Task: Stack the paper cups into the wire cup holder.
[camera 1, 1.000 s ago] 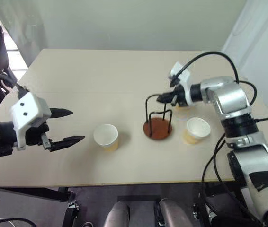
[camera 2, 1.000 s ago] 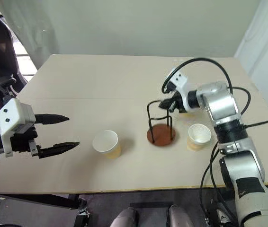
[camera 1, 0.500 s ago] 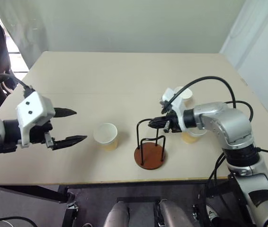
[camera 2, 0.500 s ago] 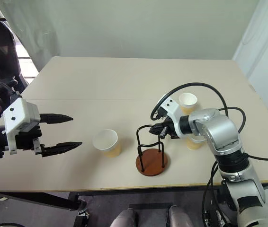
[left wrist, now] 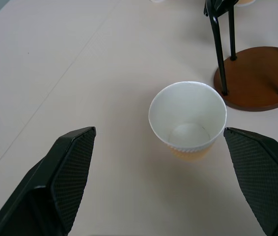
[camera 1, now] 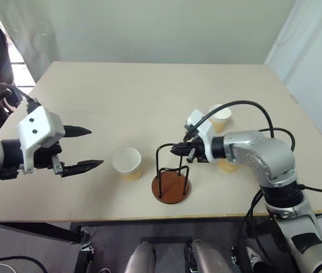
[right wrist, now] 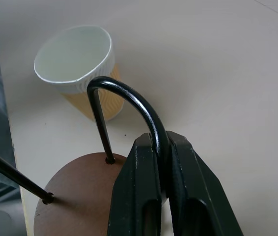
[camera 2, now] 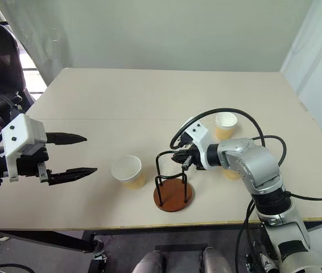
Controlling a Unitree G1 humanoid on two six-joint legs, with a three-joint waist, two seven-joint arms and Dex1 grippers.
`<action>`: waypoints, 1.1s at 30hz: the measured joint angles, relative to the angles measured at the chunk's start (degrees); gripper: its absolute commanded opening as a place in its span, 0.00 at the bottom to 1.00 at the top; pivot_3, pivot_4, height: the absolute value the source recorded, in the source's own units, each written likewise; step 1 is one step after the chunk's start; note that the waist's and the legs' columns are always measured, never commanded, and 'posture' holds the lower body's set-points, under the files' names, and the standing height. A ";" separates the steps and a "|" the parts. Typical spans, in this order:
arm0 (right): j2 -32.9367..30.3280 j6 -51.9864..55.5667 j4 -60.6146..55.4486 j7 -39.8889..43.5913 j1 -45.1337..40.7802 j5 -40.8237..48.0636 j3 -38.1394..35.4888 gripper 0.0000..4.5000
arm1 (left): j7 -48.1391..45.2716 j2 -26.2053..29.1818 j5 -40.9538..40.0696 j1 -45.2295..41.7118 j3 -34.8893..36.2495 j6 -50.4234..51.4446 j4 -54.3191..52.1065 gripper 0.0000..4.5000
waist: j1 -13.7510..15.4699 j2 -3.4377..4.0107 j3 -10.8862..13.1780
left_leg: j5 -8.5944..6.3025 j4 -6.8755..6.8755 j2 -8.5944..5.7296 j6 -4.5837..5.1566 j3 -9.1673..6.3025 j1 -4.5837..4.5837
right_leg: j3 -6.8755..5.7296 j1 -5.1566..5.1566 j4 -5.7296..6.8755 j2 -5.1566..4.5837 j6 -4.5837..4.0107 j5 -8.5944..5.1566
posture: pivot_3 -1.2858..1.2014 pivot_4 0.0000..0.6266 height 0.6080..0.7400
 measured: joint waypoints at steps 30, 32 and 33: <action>-33.72 -21.00 3.28 31.05 -10.36 9.14 -4.71 0.87 | -2.85 -1.72 0.22 -10.72 -12.31 -5.45 6.55 1.00 | 0.93 -0.06 0.04 | -0.18 0.00 0.33 -0.20 0.07 -0.33 | 0.13 -0.27 -0.09 0.52 -0.16 -0.07 | 0.52 0.24 1.00; -43.68 -24.10 0.01 37.13 -3.50 10.24 -9.92 0.87 | -5.12 -2.05 -1.74 -11.16 -11.33 -5.67 6.91 1.00 | 1.42 -0.21 0.06 | -0.20 0.07 0.24 -0.24 0.19 -0.42 | 0.10 -0.16 -0.14 0.59 -0.10 -0.27 | 0.52 0.24 1.00; -47.75 -25.98 -0.51 39.52 0.85 9.92 -11.81 0.87 | -6.34 -2.05 -3.34 -11.09 -10.15 -5.41 7.08 1.00 | 1.58 -0.35 0.01 | -0.24 0.12 0.27 -0.30 0.22 -0.37 | 0.09 -0.11 -0.12 0.60 -0.13 -0.39 | 0.52 0.24 1.00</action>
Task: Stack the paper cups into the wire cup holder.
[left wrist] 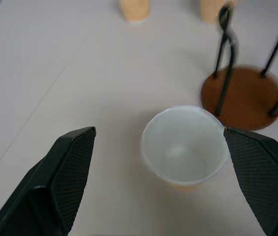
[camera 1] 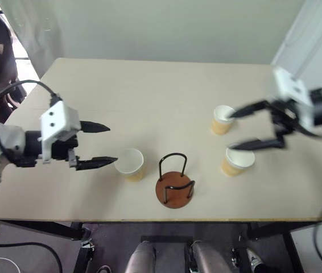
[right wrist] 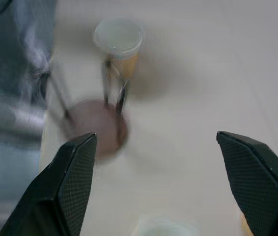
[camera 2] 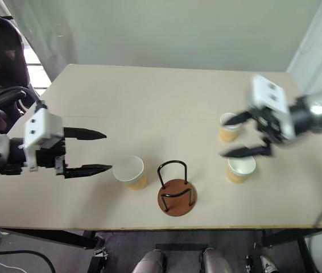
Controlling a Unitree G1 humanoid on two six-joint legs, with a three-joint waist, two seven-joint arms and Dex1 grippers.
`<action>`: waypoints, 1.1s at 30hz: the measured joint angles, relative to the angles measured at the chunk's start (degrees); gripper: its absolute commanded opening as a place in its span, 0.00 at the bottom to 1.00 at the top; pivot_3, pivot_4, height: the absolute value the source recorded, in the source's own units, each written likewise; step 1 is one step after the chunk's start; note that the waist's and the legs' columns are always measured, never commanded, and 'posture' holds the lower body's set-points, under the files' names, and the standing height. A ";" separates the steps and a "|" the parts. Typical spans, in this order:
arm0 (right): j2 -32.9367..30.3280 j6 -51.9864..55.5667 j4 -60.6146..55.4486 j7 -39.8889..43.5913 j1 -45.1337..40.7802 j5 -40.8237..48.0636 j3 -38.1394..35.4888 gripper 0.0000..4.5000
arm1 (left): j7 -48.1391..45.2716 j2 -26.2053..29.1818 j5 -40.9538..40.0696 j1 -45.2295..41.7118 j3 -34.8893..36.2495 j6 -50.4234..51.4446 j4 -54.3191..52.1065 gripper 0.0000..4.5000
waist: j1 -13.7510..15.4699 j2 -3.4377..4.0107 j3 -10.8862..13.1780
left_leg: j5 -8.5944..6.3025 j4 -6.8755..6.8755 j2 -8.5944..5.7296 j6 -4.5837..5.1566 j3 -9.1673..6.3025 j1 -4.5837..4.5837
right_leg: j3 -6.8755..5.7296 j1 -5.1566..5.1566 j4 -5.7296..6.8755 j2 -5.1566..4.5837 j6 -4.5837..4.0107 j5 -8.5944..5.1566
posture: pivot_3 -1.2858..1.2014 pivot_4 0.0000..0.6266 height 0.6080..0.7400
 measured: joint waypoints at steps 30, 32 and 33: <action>12.33 -23.46 12.60 -6.17 5.30 -26.39 16.33 0.87 | -2.54 1.63 -10.24 13.11 15.73 10.92 -10.60 1.00 | -1.49 -0.22 0.15 | -0.46 0.07 0.07 0.80 0.90 1.09 | 1.25 0.56 -0.04 0.04 0.77 0.21 | 0.52 0.24 1.00; 12.59 -25.05 13.98 -6.00 5.28 -27.67 17.35 0.87 | -2.30 1.63 -10.24 14.07 16.98 11.36 -11.13 1.00 | -1.51 -0.22 0.15 | -0.46 0.08 0.10 0.80 0.90 1.09 | 1.22 0.56 -0.04 0.03 0.73 0.19 | 0.52 0.24 1.00; 12.77 -25.62 14.53 -5.97 5.28 -28.27 17.61 0.84 | -2.26 1.64 -10.23 14.39 17.34 11.46 -11.29 1.00 | -1.50 -0.21 0.15 | -0.46 0.08 0.10 0.81 0.90 1.10 | 1.22 0.56 -0.04 0.03 0.73 0.19 | 0.52 0.24 1.00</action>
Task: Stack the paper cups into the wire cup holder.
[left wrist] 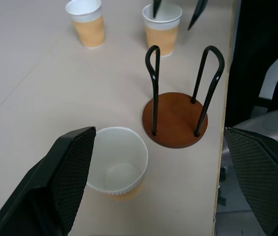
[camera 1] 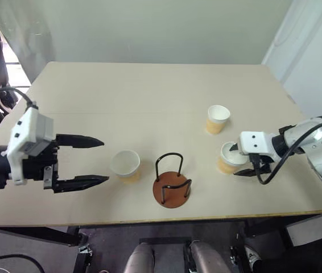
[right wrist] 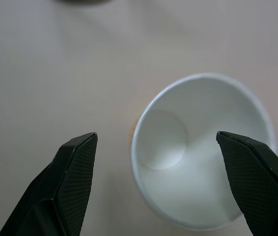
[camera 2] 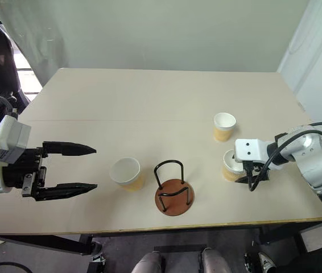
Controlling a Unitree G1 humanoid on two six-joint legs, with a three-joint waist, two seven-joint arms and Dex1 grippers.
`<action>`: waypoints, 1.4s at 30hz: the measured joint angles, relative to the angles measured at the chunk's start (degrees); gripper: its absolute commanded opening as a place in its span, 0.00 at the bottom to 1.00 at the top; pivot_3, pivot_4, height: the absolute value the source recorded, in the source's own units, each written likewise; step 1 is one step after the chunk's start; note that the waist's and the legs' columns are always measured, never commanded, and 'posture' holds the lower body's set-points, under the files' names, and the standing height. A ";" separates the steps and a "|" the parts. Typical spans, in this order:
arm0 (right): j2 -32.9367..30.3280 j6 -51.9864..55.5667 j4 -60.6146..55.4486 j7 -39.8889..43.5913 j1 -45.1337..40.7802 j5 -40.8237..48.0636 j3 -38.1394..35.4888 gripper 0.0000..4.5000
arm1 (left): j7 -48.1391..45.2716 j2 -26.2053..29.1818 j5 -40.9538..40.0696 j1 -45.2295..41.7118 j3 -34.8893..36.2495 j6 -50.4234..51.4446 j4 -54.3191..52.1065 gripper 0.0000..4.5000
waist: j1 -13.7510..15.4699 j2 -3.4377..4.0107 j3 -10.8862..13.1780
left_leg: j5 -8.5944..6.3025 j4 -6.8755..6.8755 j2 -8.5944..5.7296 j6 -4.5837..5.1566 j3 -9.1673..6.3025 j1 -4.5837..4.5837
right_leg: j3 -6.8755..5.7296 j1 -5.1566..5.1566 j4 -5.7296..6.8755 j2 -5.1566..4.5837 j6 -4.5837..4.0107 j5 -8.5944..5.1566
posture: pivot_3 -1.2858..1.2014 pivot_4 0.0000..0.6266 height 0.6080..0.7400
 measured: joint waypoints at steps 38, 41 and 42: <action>13.04 12.90 -14.25 11.13 -22.93 21.84 -1.69 0.01 | 2.27 0.45 3.72 -4.16 -7.75 -2.87 0.34 1.00 | -0.30 -0.04 -0.02 | 0.06 -0.12 0.44 -0.16 0.09 0.03 | -0.19 -0.17 0.08 0.39 -0.89 -0.27 | 0.52 0.24 1.00; 13.42 11.72 -14.36 9.74 -21.15 19.60 0.66 0.01 | 2.34 0.45 3.74 -3.84 -7.64 -2.87 0.24 1.00 | -0.28 -0.03 -0.02 | 0.06 -0.12 0.45 -0.16 0.09 0.02 | -0.19 -0.17 0.09 0.39 -0.88 -0.26 | 0.52 0.24 1.00; 13.49 11.60 -14.47 9.42 -20.91 19.21 1.09 0.01 | 2.34 0.45 3.73 -3.67 -7.64 -2.86 0.22 1.00 | -0.28 -0.03 -0.02 | 0.05 -0.12 0.46 -0.16 0.09 0.02 | -0.19 -0.18 0.10 0.39 -0.88 -0.26 | 0.52 0.24 1.00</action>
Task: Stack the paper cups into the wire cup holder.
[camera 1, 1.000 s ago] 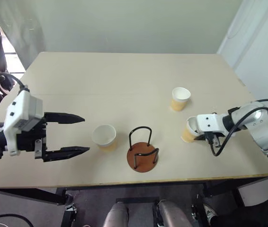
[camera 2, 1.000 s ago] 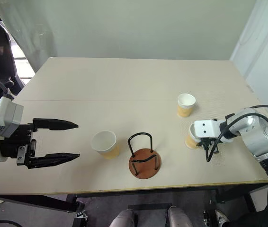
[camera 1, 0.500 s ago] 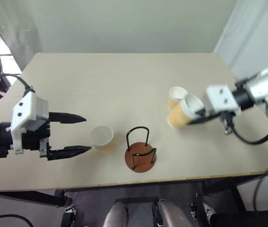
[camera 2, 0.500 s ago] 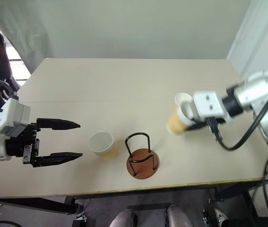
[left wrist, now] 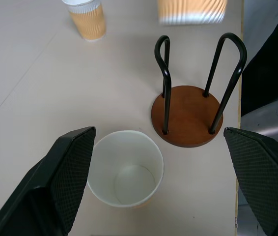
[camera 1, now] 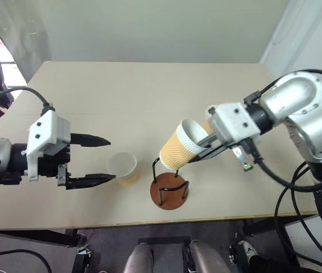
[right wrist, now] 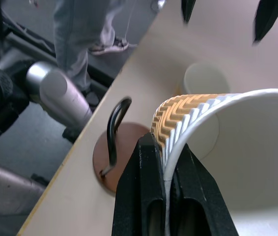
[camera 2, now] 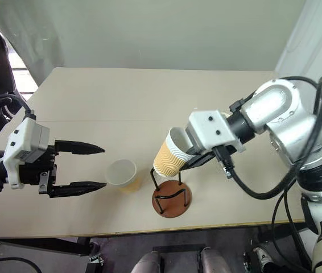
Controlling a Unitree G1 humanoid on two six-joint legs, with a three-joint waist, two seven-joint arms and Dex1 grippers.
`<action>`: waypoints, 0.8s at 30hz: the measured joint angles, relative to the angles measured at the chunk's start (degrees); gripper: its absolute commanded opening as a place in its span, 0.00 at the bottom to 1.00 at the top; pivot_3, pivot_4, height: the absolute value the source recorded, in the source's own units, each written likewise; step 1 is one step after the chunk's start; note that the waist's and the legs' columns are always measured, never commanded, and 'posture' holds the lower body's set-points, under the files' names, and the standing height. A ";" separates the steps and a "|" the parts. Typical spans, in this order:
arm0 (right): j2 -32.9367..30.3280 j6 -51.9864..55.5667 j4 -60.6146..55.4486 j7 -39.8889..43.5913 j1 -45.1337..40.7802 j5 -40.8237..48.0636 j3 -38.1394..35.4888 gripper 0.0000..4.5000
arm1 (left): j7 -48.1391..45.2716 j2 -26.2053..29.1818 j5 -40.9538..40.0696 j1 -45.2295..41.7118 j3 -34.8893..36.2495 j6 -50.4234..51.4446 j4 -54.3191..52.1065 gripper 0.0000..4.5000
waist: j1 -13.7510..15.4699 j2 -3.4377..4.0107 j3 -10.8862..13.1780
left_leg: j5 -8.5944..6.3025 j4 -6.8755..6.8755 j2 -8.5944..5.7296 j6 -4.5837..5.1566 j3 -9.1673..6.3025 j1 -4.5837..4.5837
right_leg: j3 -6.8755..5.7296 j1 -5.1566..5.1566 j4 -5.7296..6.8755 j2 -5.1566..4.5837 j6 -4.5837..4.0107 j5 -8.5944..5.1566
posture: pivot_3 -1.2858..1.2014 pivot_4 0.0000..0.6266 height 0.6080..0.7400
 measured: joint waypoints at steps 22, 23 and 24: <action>2.71 -3.69 -4.05 -2.95 3.44 -4.67 3.62 0.01 | -0.02 1.02 -1.26 0.91 1.97 1.25 -1.25 1.00 | -0.10 -0.01 -0.01 | -0.04 0.00 0.06 -0.02 -0.02 0.01 | -0.01 -0.01 0.04 0.07 -0.13 0.14 | 0.52 0.24 1.00; 2.71 -4.15 -3.84 -2.95 3.54 -5.28 3.79 0.01 | -0.01 1.02 -1.32 0.91 1.98 1.27 -1.30 1.00 | -0.09 -0.01 -0.01 | -0.04 0.00 0.06 -0.02 -0.02 0.01 | -0.01 -0.01 0.04 0.07 -0.13 0.14 | 0.52 0.24 1.00; 2.71 -4.40 -3.67 -2.96 3.58 -5.68 3.94 0.01 | 0.00 1.02 -1.38 0.91 2.00 1.29 -1.36 1.00 | -0.09 -0.01 -0.01 | -0.04 0.00 0.06 -0.02 -0.02 0.01 | -0.01 -0.01 0.04 0.07 -0.12 0.14 | 0.52 0.24 1.00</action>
